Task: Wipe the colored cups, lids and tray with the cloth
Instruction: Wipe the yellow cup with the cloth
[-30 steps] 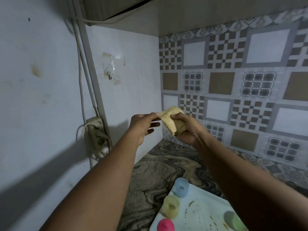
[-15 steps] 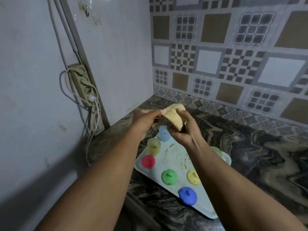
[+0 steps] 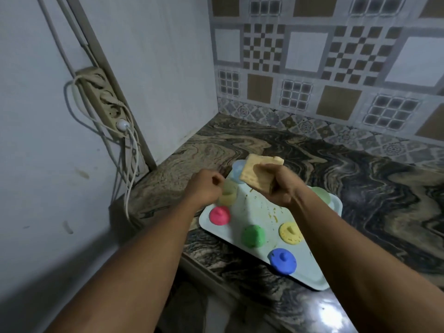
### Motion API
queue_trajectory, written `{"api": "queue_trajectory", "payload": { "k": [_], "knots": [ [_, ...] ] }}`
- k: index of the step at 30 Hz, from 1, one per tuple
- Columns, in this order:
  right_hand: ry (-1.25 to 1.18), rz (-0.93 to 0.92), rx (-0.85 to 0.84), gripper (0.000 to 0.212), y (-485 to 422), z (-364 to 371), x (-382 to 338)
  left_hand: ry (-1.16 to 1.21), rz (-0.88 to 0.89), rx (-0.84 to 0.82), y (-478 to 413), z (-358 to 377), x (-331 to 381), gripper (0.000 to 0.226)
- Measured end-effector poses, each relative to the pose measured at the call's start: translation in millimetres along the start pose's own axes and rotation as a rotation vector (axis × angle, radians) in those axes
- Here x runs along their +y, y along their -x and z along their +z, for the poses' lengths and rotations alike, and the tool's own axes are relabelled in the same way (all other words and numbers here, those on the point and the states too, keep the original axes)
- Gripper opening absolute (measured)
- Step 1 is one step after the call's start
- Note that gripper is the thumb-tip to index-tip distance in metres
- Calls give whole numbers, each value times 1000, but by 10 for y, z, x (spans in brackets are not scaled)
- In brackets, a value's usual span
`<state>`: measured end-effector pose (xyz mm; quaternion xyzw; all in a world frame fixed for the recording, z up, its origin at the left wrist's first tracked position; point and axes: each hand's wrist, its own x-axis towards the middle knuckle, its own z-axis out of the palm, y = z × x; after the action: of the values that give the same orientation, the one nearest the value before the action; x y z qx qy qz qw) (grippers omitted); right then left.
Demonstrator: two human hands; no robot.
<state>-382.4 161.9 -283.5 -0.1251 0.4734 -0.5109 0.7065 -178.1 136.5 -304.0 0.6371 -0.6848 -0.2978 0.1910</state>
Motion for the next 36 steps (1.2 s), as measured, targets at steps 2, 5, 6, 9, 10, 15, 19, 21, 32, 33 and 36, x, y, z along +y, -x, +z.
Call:
{"api": "queue_trajectory", "payload": {
  "k": [2, 5, 6, 9, 10, 15, 19, 21, 32, 33, 36],
  "knots": [
    [-33, -9, 38, 27, -58, -89, 48, -175, 86, -86, -52, 92, -116, 23],
    [-107, -15, 63, 38, -129, -164, 170, -349, 194, -166, -143, 221, -180, 35],
    [-129, -25, 69, 42, -150, -177, 219, -400, 214, -192, -175, 260, -204, 36],
    [-149, -65, 120, 47, -226, -204, 391, -516, 263, -238, -291, 344, -293, 34],
    [-160, -85, 140, 48, -251, -205, 450, -523, 283, -234, -335, 367, -324, 29],
    [-55, -233, 366, 42, -309, -131, 652, -365, 327, -174, -477, 368, -471, 18],
    [494, -598, 416, 43, -336, 61, 884, -21, 300, -254, -572, 229, -421, 21],
    [823, -727, 298, 49, -386, 132, 1042, 83, 291, -249, -579, 127, -314, 19],
    [89, -153, 64, 50, -383, 578, 730, 374, 376, -309, -624, -421, -176, 16],
    [38, -98, 43, 51, -383, 587, 707, 378, 375, -317, -626, -450, -181, 16],
    [-53, 9, 23, 50, -347, 618, 669, 378, 343, -358, -641, -489, -170, 15]
  ]
}}
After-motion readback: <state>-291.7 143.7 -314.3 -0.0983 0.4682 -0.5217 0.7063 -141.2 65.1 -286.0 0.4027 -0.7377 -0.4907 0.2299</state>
